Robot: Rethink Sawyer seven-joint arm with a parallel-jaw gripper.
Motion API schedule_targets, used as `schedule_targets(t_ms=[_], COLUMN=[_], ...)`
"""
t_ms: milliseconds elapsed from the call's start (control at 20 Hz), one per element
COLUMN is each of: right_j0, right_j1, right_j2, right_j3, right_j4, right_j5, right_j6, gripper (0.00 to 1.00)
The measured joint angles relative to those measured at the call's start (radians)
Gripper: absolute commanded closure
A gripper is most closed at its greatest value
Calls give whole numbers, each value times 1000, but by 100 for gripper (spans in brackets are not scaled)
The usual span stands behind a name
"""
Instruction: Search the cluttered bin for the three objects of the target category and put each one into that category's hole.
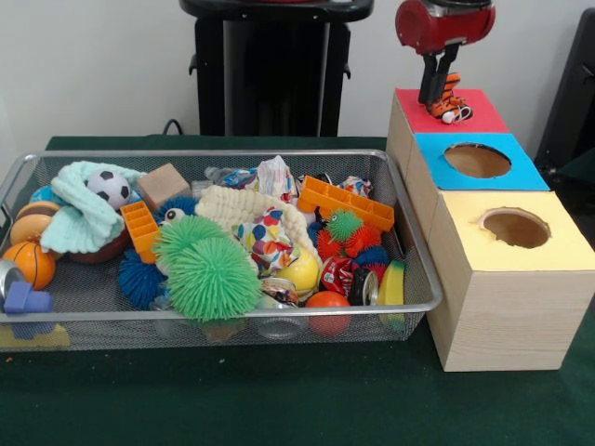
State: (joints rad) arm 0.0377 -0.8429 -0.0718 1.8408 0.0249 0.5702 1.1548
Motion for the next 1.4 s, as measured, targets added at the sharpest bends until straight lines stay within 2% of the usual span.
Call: schedule_targets(t_ms=[150,500,1400], right_j0=[2,28,131], right_j1=[26,54,-5], right_j2=[-2,-22,-80], right_j3=[0,0,24], right_j4=[16,23,71], right_j5=[-59,-80,-81], right_j6=[0,0,6], gripper=[100,100,100])
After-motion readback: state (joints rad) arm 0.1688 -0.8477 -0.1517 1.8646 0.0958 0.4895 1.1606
